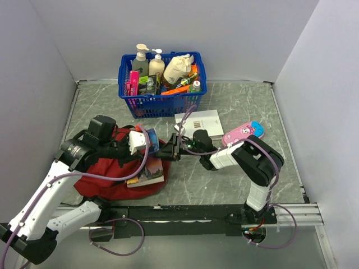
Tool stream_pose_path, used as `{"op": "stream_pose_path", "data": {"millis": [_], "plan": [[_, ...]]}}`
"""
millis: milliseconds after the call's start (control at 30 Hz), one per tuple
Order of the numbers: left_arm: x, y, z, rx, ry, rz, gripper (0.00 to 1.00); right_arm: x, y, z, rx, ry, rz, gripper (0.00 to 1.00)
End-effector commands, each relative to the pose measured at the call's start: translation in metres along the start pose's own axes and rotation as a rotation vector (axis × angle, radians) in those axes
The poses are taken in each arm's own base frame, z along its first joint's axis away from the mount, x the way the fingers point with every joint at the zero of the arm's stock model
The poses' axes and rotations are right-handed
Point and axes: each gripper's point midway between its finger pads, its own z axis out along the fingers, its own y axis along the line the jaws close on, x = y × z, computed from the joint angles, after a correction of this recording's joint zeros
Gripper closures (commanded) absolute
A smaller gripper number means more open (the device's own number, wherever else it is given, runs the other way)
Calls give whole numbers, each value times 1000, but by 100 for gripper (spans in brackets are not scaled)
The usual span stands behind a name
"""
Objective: Pack the student bag
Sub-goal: Place the book in the student bag.
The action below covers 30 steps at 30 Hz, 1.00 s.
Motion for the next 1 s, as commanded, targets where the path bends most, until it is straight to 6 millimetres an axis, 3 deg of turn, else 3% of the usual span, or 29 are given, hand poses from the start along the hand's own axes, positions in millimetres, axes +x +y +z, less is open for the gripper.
{"op": "stream_pose_path", "data": {"millis": [0,300,433,600,800,867,967], "plan": [[-27,-6,0,45,-118,41,99,-58,50,9,-70,-249,-179,100],[-25,-11,3,89,-113,44,99,-74,30,6,25,-365,-107,100],[-27,-11,5,93,-126,40,99,-75,35,21,30,-358,-102,100],[-31,-9,6,90,-143,48,99,-56,62,59,36,-339,-160,100],[-40,-7,6,93,-170,46,99,-15,51,101,145,-242,-164,100],[-41,-7,7,97,-173,47,99,-10,47,110,156,-213,-158,100],[-42,-7,7,101,-171,44,99,-2,38,117,179,-188,-146,86]]}}
